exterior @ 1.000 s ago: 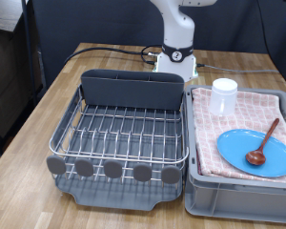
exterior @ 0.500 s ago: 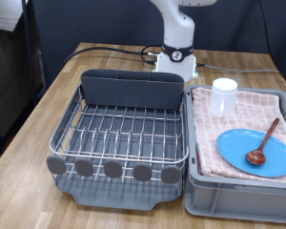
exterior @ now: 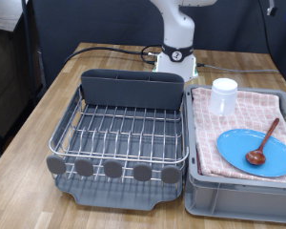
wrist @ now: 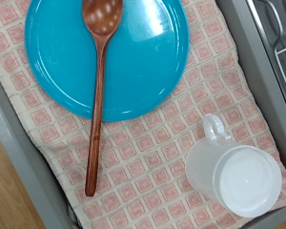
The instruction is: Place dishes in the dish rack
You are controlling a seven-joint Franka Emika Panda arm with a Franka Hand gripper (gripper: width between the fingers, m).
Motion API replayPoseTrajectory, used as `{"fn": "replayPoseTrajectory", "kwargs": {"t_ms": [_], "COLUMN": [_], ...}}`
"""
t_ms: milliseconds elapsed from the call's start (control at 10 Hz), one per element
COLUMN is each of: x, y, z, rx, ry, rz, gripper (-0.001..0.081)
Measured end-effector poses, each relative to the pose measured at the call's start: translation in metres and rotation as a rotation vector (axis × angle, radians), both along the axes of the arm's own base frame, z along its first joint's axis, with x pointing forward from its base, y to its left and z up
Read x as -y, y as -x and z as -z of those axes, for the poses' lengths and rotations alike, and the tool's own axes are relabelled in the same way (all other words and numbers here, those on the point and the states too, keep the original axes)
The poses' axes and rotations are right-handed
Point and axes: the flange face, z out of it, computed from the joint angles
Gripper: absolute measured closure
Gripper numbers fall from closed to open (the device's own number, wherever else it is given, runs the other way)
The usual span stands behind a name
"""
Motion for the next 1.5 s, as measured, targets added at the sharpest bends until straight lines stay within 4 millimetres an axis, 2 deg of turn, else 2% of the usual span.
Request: {"fn": "replayPoseTrajectory", "kwargs": {"t_ms": [300, 600, 1100, 1500], "x": [-0.011, -0.01, -0.011, -0.012], "y": [-0.002, -0.005, -0.003, -0.009], "z": [0.041, 0.048, 0.104, 0.145], "rx": [0.031, 0.07, 0.113, 0.122], "ry": [-0.009, -0.016, -0.001, -0.014], "rz": [-0.028, -0.066, -0.1, -0.097], "gripper": [0.0003, 0.0003, 0.0003, 0.0003]}}
